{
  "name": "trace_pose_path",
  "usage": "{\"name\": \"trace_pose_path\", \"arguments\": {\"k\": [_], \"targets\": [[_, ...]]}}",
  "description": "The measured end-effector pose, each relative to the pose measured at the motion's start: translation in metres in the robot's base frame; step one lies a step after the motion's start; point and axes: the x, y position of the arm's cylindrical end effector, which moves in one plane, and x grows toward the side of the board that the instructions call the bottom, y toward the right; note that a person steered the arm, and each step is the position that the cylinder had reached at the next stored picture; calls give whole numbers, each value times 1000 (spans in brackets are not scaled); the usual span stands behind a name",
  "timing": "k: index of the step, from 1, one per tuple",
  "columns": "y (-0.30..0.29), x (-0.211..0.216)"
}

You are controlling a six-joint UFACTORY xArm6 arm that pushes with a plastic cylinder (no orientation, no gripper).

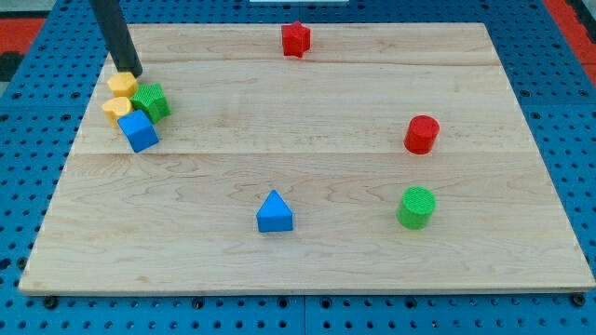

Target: Move the red circle close to the green star

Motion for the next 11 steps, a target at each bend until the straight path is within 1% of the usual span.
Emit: {"name": "trace_pose_path", "arguments": {"k": [2,3,4,5,6,7,8,9,10,11], "targets": [[11,4],[61,-5],[95,16],[122,23],[141,40],[226,40],[312,25],[404,45],[474,112],[387,109]]}}
